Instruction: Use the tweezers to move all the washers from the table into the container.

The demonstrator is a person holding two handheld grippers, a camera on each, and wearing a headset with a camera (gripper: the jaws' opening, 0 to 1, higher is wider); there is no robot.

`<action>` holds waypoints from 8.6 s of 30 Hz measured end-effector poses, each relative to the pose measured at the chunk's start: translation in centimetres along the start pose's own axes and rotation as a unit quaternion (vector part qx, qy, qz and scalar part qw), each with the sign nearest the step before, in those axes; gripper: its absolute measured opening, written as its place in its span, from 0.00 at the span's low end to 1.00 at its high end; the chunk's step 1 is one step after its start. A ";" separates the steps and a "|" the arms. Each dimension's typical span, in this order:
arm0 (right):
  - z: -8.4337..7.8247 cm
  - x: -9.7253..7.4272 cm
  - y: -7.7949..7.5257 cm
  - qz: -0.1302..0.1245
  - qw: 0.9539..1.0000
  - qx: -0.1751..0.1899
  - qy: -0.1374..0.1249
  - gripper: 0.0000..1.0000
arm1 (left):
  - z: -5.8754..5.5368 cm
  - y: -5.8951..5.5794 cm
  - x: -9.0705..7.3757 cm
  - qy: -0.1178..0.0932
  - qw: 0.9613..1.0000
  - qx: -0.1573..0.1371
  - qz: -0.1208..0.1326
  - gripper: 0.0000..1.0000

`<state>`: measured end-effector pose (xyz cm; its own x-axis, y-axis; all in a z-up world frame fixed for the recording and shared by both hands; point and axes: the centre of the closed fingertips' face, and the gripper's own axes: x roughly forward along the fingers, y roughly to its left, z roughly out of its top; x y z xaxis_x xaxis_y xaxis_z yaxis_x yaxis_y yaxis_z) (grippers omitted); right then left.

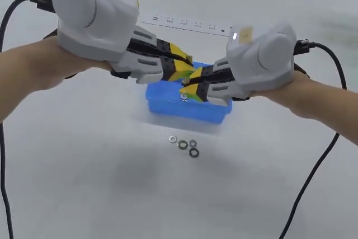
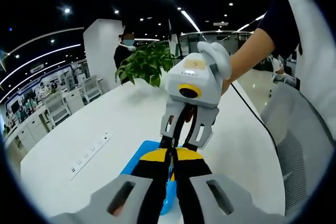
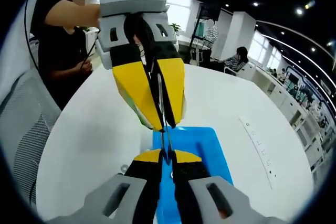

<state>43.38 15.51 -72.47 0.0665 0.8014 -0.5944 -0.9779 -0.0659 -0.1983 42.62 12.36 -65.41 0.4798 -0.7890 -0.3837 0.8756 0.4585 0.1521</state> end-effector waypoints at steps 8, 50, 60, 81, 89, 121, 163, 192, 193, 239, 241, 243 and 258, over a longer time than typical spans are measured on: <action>-0.1 0.1 0.1 -0.001 1.000 0.003 0.004 0.10 | -0.1 0.2 -0.3 -0.006 1.000 -0.010 -0.010 0.06; -1.1 -7.5 4.8 -0.059 0.994 0.077 -0.048 0.40 | 1.1 -3.6 -0.9 -0.042 0.999 0.014 0.013 0.06; -4.1 -7.9 8.6 -0.042 0.992 0.118 -0.028 0.50 | -0.7 -7.6 0.2 -0.027 0.999 0.014 -0.024 0.06; -5.9 -7.2 13.9 -0.001 0.986 0.162 -0.033 0.76 | -3.0 -10.1 2.2 -0.006 0.999 0.013 -0.036 0.06; -6.1 -6.9 14.4 0.001 0.984 0.176 -0.034 0.81 | -3.5 -10.0 2.2 0.003 0.999 0.019 -0.038 0.06; -5.1 -3.6 10.5 0.012 0.988 0.147 -0.041 0.52 | -3.8 -10.0 2.2 0.027 0.998 0.028 -0.043 0.06; -5.3 -1.0 9.8 0.044 0.999 -0.007 -0.008 0.10 | -3.7 -10.3 2.5 0.033 0.998 0.031 -0.045 0.06; -0.8 -3.7 7.9 -0.003 0.999 0.022 -0.047 0.09 | -3.9 -10.4 -2.6 0.004 0.999 -0.027 0.024 0.54; -0.5 -3.9 7.6 -0.006 0.999 0.022 -0.049 0.09 | -3.9 -10.3 -2.8 0.003 0.999 -0.030 0.030 0.56; -3.5 2.3 -3.0 -0.027 0.995 0.085 -0.036 0.10 | -5.3 -8.6 -6.3 -0.003 0.989 -0.117 0.090 0.99; -3.7 2.4 -3.1 -0.027 0.995 0.088 -0.034 0.10 | -5.4 -8.6 -6.4 -0.002 0.989 -0.120 0.091 0.99; -3.9 2.5 -3.1 -0.027 0.995 0.091 -0.035 0.10 | -5.5 -8.6 -6.4 -0.001 0.988 -0.121 0.092 0.99; -3.8 2.4 -2.9 -0.027 0.992 0.116 -0.045 0.09 | -5.7 -8.7 -6.3 0.001 0.988 -0.125 0.092 0.99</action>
<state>47.14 15.34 -76.29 0.1120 0.8504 -0.5141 -0.9934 0.1086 -0.0368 31.62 15.68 -69.50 0.6296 -0.6817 -0.3727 0.7318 0.6815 -0.0104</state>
